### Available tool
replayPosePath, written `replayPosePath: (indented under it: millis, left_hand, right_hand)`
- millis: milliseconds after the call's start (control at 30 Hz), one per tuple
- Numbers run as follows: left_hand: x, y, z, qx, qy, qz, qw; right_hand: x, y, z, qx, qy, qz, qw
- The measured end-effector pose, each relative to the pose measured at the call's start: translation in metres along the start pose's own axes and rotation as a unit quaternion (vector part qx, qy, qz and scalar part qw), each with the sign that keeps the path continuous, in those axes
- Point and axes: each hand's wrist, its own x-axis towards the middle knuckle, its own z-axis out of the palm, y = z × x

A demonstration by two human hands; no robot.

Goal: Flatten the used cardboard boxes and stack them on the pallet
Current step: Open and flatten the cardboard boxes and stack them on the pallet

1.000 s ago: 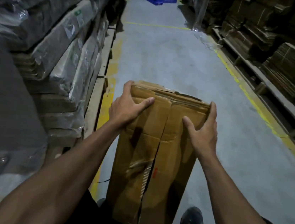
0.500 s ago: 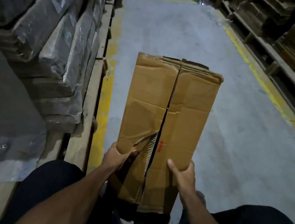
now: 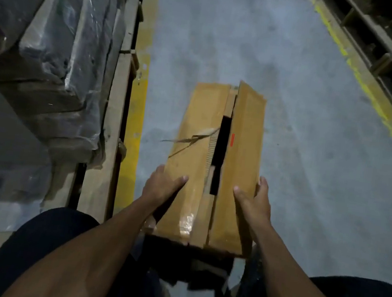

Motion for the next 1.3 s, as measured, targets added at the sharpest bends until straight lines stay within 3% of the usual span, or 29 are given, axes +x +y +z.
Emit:
replayPosePath:
  millis: [100, 267, 367, 500, 600, 667, 733, 800, 867, 967, 1100, 1167, 1233, 1300]
  left_hand:
    - [0.006, -0.037, 0.012, 0.045, -0.062, -0.081, 0.994]
    - [0.007, -0.042, 0.022, 0.072, -0.049, -0.103, 0.991]
    - [0.011, -0.034, 0.021, 0.099, -0.019, -0.086, 0.991]
    - [0.02, -0.023, 0.018, 0.051, 0.019, -0.067, 0.996]
    - [0.02, -0.023, 0.022, 0.036, -0.019, -0.041, 0.998]
    - [0.015, -0.026, 0.029, 0.066, -0.037, -0.005, 0.997]
    - [0.011, -0.024, 0.038, 0.137, 0.0, 0.069, 0.988]
    - [0.006, -0.013, 0.043, 0.236, 0.046, 0.192, 0.951]
    - [0.004, 0.003, 0.045, 0.302, 0.031, 0.326, 0.895]
    - [0.012, 0.015, 0.049, 0.427, -0.047, 0.487, 0.761]
    - [0.034, 0.036, 0.041, 0.547, -0.098, 0.558, 0.616]
    - [0.035, 0.06, 0.033, 0.584, -0.104, 0.579, 0.56]
    - [0.031, 0.085, 0.023, 0.606, -0.117, 0.576, 0.536]
    - [0.026, 0.101, 0.007, 0.631, -0.13, 0.547, 0.534]
  right_hand:
    - [0.003, 0.025, 0.014, -0.053, -0.059, 0.039, 0.996]
    - [0.006, 0.033, 0.026, -0.09, -0.029, 0.045, 0.995]
    - [0.012, 0.025, 0.023, -0.108, -0.016, 0.026, 0.994]
    - [0.027, 0.003, 0.018, -0.117, 0.006, -0.024, 0.993]
    - [0.034, 0.005, 0.02, -0.19, -0.016, -0.029, 0.981]
    - [0.036, 0.015, 0.022, -0.242, -0.02, -0.004, 0.97]
    - [0.038, 0.018, 0.024, -0.252, -0.021, 0.009, 0.968]
    - [0.04, 0.017, 0.026, -0.258, -0.03, 0.013, 0.966]
    - [0.041, 0.018, 0.028, -0.268, -0.031, 0.017, 0.963]
    - [0.044, 0.02, 0.026, -0.282, -0.019, 0.022, 0.959]
    - [0.044, 0.02, 0.028, -0.291, -0.018, 0.017, 0.956]
    - [0.044, 0.02, 0.028, -0.292, -0.017, 0.018, 0.956]
    - [0.045, 0.02, 0.026, -0.288, -0.022, 0.02, 0.957]
    - [0.043, 0.018, 0.024, -0.283, -0.026, 0.02, 0.958]
